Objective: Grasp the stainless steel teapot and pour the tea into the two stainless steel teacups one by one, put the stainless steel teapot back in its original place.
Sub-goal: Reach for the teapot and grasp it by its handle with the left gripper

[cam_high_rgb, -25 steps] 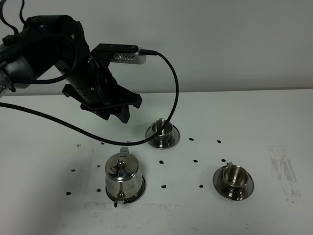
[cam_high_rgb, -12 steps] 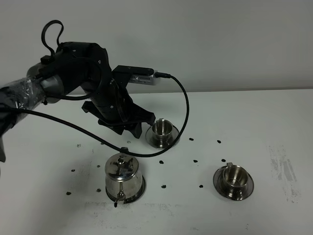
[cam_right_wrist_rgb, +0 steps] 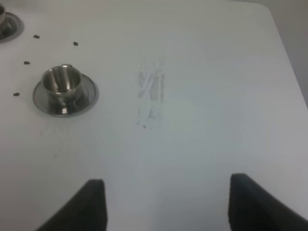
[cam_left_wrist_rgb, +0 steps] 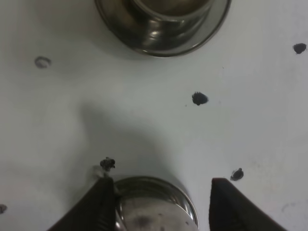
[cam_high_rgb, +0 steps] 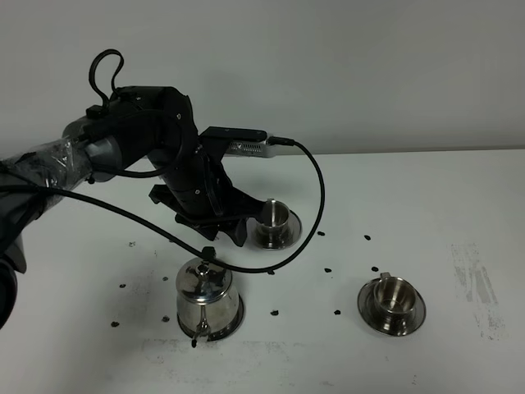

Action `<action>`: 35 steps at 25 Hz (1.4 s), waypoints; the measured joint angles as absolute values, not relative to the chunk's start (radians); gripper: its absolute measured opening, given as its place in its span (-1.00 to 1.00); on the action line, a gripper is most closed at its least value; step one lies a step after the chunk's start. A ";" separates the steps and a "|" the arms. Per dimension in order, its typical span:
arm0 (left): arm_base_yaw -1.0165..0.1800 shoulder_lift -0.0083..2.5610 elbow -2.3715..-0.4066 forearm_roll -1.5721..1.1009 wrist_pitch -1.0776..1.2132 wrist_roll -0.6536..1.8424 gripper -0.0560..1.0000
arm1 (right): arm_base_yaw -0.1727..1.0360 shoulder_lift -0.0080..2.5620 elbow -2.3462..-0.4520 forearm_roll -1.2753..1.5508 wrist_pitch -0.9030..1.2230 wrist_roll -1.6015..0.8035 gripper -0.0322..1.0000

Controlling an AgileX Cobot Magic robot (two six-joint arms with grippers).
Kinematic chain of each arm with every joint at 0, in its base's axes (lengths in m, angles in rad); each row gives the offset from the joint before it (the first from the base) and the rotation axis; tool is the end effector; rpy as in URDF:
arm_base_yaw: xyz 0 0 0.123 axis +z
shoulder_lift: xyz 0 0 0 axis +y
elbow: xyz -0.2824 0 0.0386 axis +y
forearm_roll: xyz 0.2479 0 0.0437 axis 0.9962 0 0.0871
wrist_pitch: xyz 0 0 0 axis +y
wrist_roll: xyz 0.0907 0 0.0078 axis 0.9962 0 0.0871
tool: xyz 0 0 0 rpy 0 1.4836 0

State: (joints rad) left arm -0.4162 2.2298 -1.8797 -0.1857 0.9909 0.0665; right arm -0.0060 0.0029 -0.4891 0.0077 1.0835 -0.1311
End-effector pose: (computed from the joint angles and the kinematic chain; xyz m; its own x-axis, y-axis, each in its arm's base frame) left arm 0.4332 -0.2069 0.1934 -0.8822 0.3510 -0.3138 0.4130 0.8970 -0.1578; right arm -0.0041 0.0006 0.2723 -0.4843 -0.1242 -0.8660 -0.0620 0.9923 -0.1077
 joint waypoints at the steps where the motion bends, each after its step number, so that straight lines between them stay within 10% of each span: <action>1: -0.416 2.233 -1.880 -0.187 0.996 0.067 0.05 | -0.006 0.003 -0.489 0.008 1.084 -0.131 0.15; 35: -0.416 2.273 -1.880 -0.217 0.954 0.119 0.05 | -0.006 0.003 -0.489 0.008 1.084 -0.131 0.15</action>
State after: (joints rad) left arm -0.4162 2.2727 -1.8797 -0.2166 0.9538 0.1186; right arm -0.0060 0.0029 -0.4891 0.0077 1.0835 -0.1311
